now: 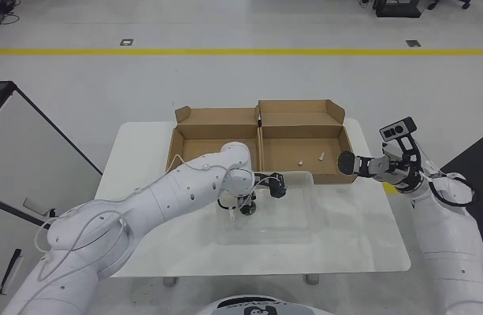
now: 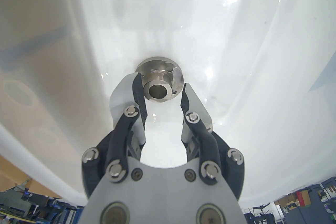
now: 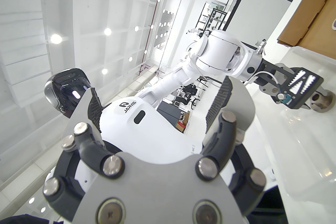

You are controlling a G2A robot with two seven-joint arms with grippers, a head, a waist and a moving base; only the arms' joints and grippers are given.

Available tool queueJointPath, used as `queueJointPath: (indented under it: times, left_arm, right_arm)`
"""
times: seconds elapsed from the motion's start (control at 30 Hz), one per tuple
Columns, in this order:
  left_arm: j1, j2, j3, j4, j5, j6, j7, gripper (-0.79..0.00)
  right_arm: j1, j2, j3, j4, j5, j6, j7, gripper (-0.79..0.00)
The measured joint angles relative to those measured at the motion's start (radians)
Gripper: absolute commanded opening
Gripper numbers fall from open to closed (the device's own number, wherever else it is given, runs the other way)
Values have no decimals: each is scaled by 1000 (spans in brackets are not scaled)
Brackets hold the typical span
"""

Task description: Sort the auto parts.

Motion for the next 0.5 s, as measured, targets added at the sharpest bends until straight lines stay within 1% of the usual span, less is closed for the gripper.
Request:
queueJointPath:
  times: [0.5]
  left_arm:
    - [-11,-11,0,23,0,-9,9,-486]
  right_arm:
    - [0,0,0,0,0,0,0,0]
